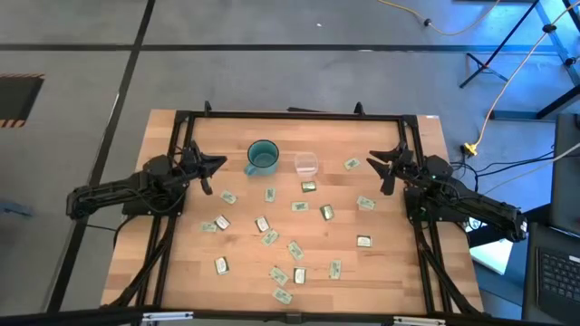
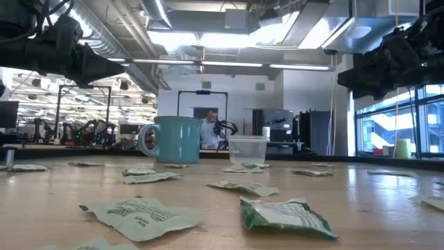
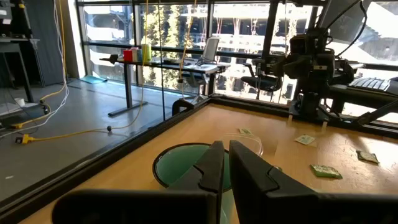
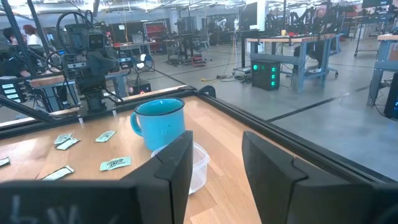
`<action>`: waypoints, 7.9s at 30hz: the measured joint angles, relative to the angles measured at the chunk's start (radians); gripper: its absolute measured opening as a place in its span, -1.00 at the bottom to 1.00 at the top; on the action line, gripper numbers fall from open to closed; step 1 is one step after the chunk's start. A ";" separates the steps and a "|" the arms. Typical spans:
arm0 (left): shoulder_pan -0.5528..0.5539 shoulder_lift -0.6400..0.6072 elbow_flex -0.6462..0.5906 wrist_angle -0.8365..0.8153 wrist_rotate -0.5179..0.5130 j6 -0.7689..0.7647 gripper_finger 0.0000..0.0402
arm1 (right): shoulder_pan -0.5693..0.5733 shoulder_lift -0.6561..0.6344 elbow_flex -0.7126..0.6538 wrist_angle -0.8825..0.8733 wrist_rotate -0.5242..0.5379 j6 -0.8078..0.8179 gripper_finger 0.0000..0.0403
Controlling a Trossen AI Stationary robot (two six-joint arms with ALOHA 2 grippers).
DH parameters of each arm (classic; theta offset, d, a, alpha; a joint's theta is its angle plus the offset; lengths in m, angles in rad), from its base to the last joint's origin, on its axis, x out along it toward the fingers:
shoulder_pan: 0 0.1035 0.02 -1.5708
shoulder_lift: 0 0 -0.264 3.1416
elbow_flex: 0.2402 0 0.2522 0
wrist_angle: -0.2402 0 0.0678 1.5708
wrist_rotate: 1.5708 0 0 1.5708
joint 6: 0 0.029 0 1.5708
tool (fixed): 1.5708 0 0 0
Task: Pick and place items into bin
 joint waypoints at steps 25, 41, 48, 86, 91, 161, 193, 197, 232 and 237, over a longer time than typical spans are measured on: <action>0.000 0.000 0.000 0.000 0.000 0.000 -0.90 | 0.000 0.000 0.000 0.000 0.000 0.000 -0.29; 0.000 0.000 0.000 0.000 0.000 0.000 -0.90 | 0.000 0.000 0.000 0.000 0.000 0.000 -0.29; 0.000 0.000 0.000 0.000 0.000 0.000 -0.90 | 0.000 0.000 0.000 0.000 0.000 0.000 -0.29; 0.000 0.000 0.000 0.000 0.000 0.000 -0.90 | 0.000 0.000 0.000 0.000 0.000 0.000 -0.29; 0.000 0.000 0.000 0.000 0.000 0.000 -0.90 | 0.000 0.000 0.000 0.000 0.000 0.000 -0.29; 0.000 0.000 0.000 0.000 -0.004 0.000 -0.90 | -0.001 1.046 0.502 -0.304 -0.025 0.135 -0.63; 0.000 0.000 0.000 0.000 -0.003 0.000 -0.90 | -0.066 1.440 0.626 -0.368 0.116 0.131 -0.28; 0.000 0.000 0.000 0.000 -0.003 0.000 -0.90 | -0.066 1.440 0.626 -0.358 0.116 0.134 -0.09; 0.000 0.000 0.000 0.000 -0.003 0.000 -0.90 | -0.079 1.440 0.625 -0.459 0.115 0.319 -0.04; 0.000 0.000 0.000 0.000 -0.003 0.000 -0.90 | -0.079 1.440 0.625 -0.458 0.144 0.338 -0.04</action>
